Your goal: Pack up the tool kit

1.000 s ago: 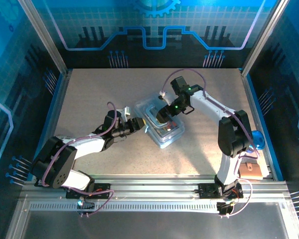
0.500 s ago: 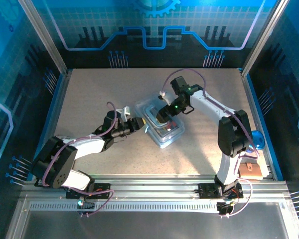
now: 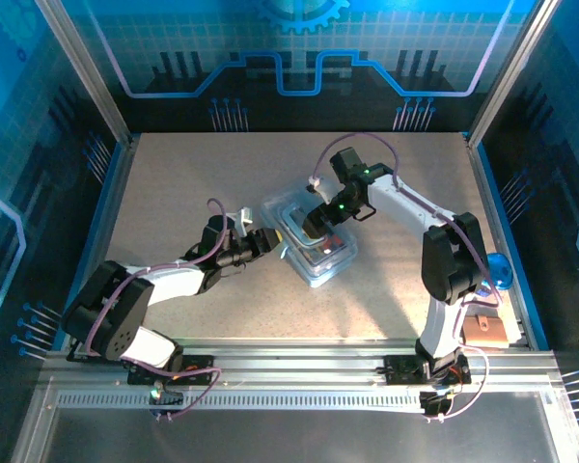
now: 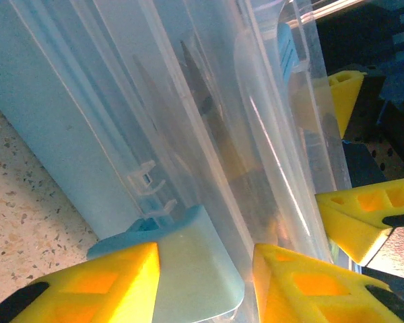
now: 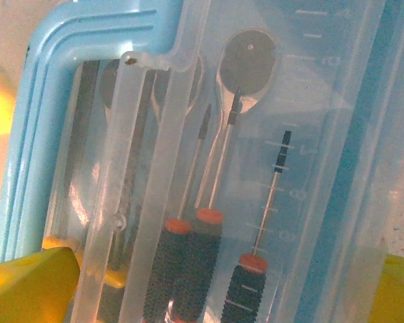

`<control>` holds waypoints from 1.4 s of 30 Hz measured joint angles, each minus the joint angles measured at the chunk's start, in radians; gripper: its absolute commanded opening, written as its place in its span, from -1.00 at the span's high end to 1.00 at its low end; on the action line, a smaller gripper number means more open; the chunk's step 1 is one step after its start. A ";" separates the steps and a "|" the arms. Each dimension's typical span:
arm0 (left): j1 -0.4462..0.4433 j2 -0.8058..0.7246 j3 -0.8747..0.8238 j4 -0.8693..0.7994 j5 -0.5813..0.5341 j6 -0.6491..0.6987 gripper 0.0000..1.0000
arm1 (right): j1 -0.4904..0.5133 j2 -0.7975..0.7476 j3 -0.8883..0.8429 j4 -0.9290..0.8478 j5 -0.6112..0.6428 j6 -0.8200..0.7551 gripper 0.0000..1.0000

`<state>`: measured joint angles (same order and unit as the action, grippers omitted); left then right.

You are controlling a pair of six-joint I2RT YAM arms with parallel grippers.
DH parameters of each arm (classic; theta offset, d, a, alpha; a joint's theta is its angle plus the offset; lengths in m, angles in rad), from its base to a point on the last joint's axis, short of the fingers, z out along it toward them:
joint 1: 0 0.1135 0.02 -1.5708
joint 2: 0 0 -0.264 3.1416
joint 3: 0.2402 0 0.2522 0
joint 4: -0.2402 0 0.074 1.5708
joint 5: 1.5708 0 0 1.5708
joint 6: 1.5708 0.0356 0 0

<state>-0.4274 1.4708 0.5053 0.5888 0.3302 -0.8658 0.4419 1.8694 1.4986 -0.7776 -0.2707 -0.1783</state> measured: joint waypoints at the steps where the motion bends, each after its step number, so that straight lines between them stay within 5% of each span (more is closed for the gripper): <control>1: 0.000 0.004 0.000 0.001 0.000 0.000 0.17 | 0.000 0.000 0.000 0.000 0.000 0.000 -0.99; 23: -0.001 0.061 -0.013 0.081 0.005 -0.026 0.18 | 0.000 0.002 0.002 -0.001 -0.001 -0.003 -0.99; 42: 0.012 0.273 -0.014 0.404 0.056 -0.079 0.21 | -0.011 0.002 0.007 -0.015 0.024 0.010 -0.99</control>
<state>-0.4156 1.7439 0.4908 0.9924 0.3866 -0.9443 0.4305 1.8709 1.5055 -0.7925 -0.2470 -0.1684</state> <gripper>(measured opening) 0.389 0.996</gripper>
